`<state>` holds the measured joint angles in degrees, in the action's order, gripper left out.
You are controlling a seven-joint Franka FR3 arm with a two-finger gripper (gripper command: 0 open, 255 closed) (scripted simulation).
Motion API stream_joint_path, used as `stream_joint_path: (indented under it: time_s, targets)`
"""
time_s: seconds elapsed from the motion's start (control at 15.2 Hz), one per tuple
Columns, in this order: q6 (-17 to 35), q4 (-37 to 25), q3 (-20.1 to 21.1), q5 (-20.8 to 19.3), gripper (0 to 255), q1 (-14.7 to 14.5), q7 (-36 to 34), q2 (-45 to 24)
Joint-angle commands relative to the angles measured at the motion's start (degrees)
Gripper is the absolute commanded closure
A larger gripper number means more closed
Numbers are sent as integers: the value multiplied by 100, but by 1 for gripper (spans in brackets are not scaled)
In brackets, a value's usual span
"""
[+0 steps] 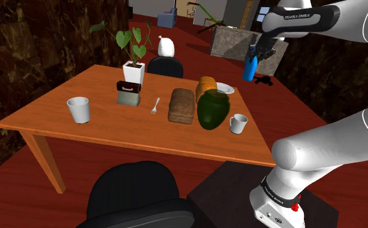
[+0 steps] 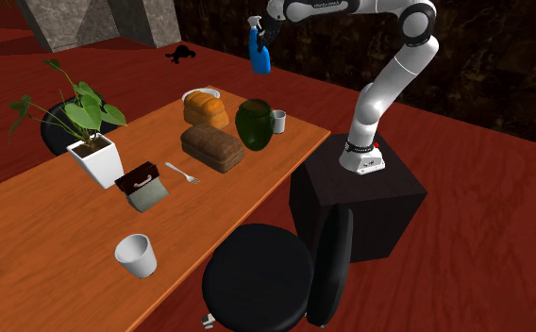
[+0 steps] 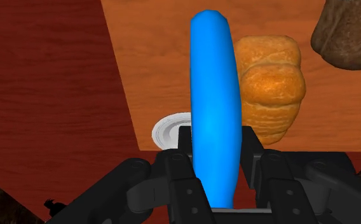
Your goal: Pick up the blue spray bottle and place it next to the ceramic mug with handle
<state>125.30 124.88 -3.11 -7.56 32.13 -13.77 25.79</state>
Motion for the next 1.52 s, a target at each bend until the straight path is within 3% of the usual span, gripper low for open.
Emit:
stream_joint_path:
  time_s: [0.0,0.07,1.45]
  targets:
    - [48,-62,-246,37,255,54,322,-77]
    - [72,-138,-398,70,255,83,517,-160]
    - [1724,1314,-456,-60,255,149,388,-362]
